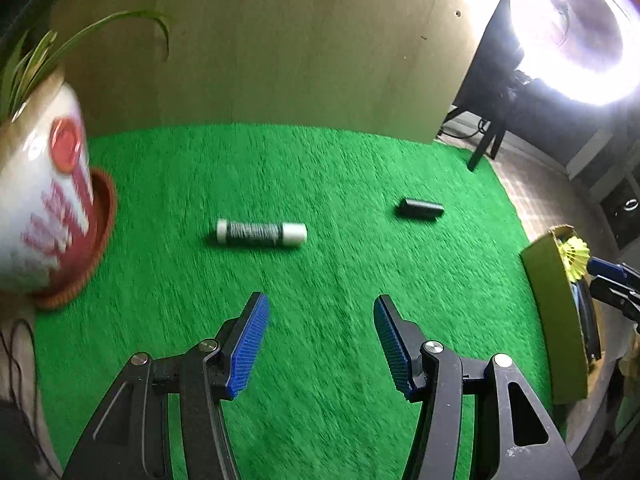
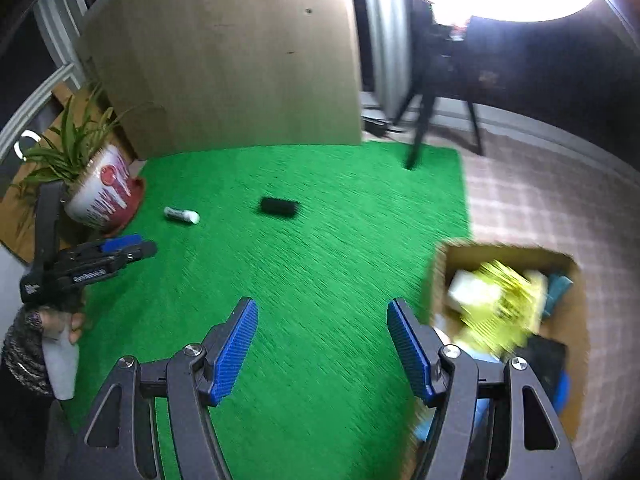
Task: Organize objects
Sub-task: 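Move the left tool to the green marker while the right approaches the black cylinder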
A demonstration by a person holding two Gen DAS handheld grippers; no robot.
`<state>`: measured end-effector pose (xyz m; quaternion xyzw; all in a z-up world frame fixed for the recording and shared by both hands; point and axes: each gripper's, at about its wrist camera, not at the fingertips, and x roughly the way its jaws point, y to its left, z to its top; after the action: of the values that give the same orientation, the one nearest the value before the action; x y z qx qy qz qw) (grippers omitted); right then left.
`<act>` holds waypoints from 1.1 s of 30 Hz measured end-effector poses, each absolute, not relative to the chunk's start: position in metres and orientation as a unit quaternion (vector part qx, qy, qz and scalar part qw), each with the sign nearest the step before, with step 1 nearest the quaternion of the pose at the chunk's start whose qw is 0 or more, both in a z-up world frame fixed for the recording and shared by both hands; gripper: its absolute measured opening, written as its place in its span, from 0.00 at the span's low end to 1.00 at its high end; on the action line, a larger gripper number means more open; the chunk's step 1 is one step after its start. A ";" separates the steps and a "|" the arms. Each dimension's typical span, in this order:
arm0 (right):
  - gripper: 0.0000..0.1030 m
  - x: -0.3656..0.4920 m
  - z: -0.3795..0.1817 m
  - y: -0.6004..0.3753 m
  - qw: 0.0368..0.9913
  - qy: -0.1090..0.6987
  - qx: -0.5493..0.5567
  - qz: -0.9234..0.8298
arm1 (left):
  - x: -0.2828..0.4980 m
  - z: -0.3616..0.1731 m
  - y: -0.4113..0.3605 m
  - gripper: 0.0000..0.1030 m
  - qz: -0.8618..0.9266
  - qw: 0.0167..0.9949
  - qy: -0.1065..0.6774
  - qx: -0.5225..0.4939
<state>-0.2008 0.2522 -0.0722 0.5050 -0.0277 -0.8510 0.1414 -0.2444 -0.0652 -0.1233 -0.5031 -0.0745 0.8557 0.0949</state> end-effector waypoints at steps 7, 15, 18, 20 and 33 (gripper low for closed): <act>0.62 -0.250 -0.090 0.217 0.173 -0.055 0.520 -0.835 | -0.294 -0.130 -0.077 0.57 0.849 0.100 -0.086 -0.512; 0.62 -0.293 -0.116 0.184 0.184 -0.027 0.535 -0.824 | -0.336 -0.150 -0.091 0.57 0.837 0.102 -0.098 -0.529; 0.62 -0.306 -0.124 0.180 0.187 -0.025 0.539 -0.821 | -0.345 -0.159 -0.095 0.57 0.830 0.108 -0.104 -0.537; 0.62 -0.314 -0.129 0.176 0.189 -0.025 0.540 -0.820 | -0.350 -0.165 -0.096 0.57 0.826 0.109 -0.111 -0.542; 0.62 -0.361 -0.156 0.151 0.192 -0.009 0.557 -0.808 | -0.361 -0.178 -0.090 0.57 0.806 0.145 -0.121 -0.561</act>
<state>-0.3610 0.1506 -0.1563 0.5568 -0.0085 -0.8081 0.1920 -0.3606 -0.0899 -0.1782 -0.5612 -0.1206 0.8059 0.1452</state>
